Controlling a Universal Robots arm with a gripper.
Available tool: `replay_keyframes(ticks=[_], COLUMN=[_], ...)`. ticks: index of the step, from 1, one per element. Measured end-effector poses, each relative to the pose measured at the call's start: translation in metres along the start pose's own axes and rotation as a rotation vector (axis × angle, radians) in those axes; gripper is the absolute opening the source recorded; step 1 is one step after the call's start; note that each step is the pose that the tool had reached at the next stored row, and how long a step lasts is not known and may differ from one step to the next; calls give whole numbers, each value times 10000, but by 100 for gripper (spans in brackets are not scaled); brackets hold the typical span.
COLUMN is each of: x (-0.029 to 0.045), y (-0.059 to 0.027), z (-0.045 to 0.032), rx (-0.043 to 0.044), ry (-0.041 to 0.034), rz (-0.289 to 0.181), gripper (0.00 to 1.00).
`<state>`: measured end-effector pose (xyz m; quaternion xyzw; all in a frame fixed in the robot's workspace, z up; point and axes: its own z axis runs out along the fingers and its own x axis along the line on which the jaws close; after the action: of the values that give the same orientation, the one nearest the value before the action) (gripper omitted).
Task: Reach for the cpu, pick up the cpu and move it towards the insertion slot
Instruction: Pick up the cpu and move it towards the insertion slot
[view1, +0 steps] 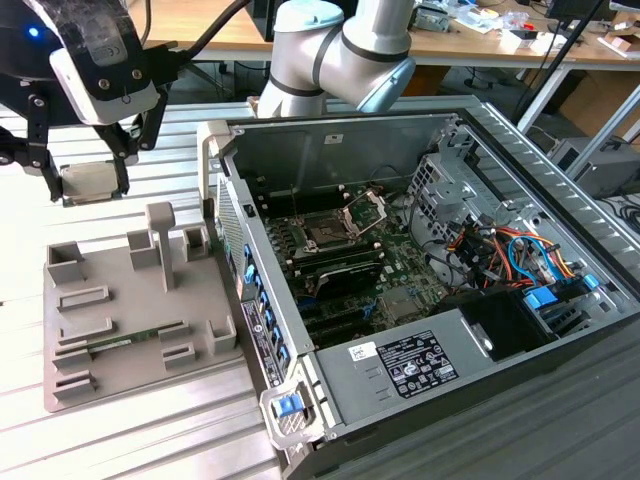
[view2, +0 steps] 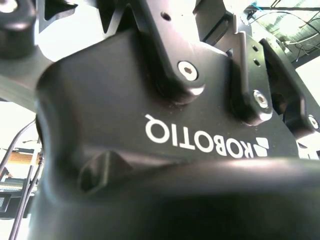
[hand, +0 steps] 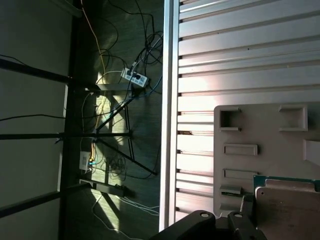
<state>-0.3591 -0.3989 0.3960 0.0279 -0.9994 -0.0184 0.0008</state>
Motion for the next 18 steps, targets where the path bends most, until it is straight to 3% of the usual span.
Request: replay_keyframes(ticks=[18], x=[-59], y=[-3], z=[0], rx=[0], ry=[0], rz=[0], gripper=[55])
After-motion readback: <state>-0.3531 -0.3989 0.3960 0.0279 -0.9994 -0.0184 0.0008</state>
